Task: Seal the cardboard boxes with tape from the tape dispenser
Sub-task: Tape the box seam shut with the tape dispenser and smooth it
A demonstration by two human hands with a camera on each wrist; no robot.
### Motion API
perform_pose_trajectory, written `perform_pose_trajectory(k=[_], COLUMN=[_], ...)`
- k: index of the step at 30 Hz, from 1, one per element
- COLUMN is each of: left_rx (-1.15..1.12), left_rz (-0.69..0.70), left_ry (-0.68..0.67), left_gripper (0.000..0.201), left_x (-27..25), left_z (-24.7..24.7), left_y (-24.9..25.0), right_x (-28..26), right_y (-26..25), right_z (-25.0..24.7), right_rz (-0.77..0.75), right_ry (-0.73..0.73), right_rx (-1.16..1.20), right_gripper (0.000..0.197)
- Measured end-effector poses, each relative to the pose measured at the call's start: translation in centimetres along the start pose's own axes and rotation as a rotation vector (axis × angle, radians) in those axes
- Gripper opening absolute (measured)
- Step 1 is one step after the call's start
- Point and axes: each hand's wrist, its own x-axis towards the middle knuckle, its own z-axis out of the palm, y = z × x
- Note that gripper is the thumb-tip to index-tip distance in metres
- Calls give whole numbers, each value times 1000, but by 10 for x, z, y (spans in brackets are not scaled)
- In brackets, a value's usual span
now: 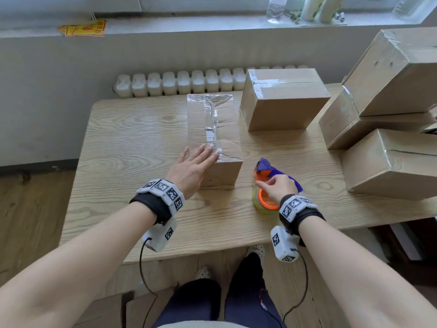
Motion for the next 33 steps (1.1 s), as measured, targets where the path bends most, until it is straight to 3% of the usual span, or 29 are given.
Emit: perform_pose_trajectory(k=[4,9,12,16,21,24,28,33], left_rx=[-90,-142,-194,-243,-292,-324,-249,-25], left_rz=[-53,-30,-37,-33,82,182,282,283], left_ry=[21,9,13,2,52,199,312,239], left_gripper=[73,62,46,41,45,47,49,31], left_x=[3,5,7,23,42,58,71,67], left_z=[0,-3,-11,-29,-54,-76,-112,-140], left_y=[0,-4,-6,-3,18,34,48,48], right_x=[-5,-12,-14,-22,-32,-43,-58,-67], right_y=[2,-3,1,-2,-15,-35,-59,-75], right_z=[14,17,4,-38,-92,-119,-141,-151], right_rz=[71,-36,1,29,-151,-299,-438,-546], right_ry=[-69,-66,21,147,244,194,121,100], right_rx=[-164,-215,-26,303,578,562,382,189], right_gripper=[58,27,19,29,16,14,39,13])
